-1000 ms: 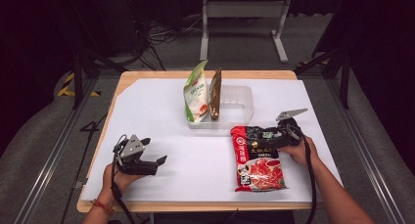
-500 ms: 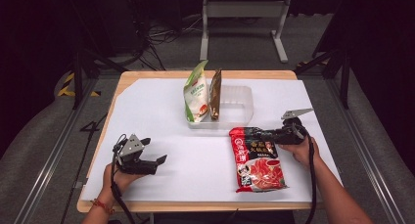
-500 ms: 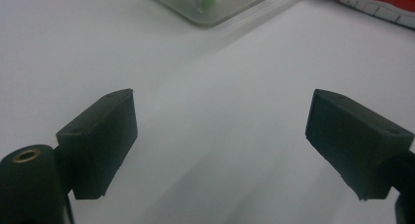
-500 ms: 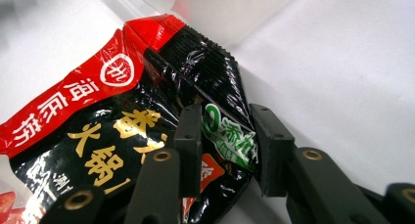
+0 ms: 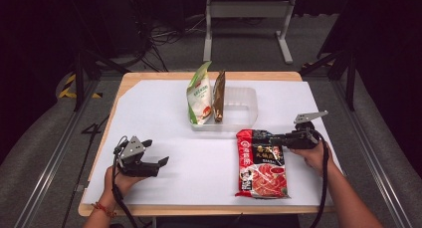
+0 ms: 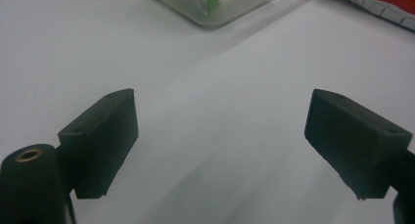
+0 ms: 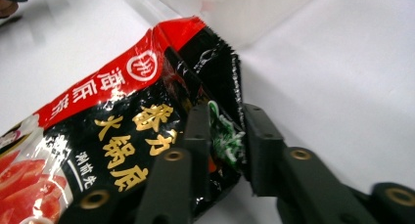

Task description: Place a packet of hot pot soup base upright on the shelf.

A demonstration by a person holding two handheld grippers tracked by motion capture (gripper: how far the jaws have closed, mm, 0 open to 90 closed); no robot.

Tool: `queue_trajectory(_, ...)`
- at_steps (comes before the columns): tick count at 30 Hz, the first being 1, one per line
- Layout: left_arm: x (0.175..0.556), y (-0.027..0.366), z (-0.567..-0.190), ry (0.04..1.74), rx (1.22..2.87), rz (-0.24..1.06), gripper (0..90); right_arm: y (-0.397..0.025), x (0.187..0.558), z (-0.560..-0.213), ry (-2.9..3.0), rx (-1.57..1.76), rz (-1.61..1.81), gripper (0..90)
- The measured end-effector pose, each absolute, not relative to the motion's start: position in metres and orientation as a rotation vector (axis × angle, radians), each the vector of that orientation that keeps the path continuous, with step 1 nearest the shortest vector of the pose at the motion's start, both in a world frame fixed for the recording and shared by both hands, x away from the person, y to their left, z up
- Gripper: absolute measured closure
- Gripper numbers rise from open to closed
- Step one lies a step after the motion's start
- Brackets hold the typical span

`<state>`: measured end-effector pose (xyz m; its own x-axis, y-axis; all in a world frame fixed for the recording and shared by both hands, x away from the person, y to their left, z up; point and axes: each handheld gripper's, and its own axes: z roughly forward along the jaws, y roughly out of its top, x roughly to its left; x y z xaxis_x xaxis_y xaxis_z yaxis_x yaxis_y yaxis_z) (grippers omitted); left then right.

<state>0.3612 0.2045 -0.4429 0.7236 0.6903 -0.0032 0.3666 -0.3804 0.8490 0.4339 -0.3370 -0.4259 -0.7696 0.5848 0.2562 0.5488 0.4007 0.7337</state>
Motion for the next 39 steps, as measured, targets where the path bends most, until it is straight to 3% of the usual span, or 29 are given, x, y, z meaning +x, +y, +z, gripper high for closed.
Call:
queue_trajectory(8, 0.361, 0.205, -0.443, 0.808, 2.001, 0.441, 13.3, -0.325, 0.437, -0.43, 2.585, 1.078, 1.264, 36.8)
queue_trajectory(13, 0.361, 0.202, -0.444, 0.798, 2.016, 0.436, 14.0, -0.316, 0.445, -0.433, 2.588, 1.142, 1.29, 25.2)
queue_trajectory(18, 0.361, 0.201, -0.444, 0.785, 2.024, 0.442, 14.1, -0.307, 0.45, -0.438, 2.591, 1.186, 1.277, 23.5)
queue_trajectory(19, 0.361, 0.201, -0.445, 0.788, 2.024, 0.439, 14.2, -0.306, 0.45, -0.438, 2.59, 1.181, 1.269, 24.5)
queue_trajectory(24, 0.361, 0.201, -0.445, 0.789, 2.033, 0.446, 14.3, -0.302, 0.448, -0.439, 2.621, 1.124, 1.291, 46.4)
queue_trajectory(26, 0.361, 0.2, -0.445, 0.787, 2.036, 0.447, 14.3, -0.305, 0.447, -0.437, 2.606, 1.111, 1.322, 61.2)
queue_trajectory(32, 0.361, 0.2, -0.445, 0.781, 2.042, 0.464, 14.4, -0.319, 0.447, -0.435, 2.612, 1.099, 1.466, 81.6)
queue_trajectory(34, 0.361, 0.2, -0.444, 0.779, 2.04, 0.476, 14.5, -0.321, 0.444, -0.431, 2.616, 1.075, 1.495, 86.0)
queue_trajectory(39, 0.361, 0.203, -0.444, 0.792, 2.03, 0.479, 14.1, -0.327, 0.435, -0.417, 2.612, 1.026, 1.526, 87.1)
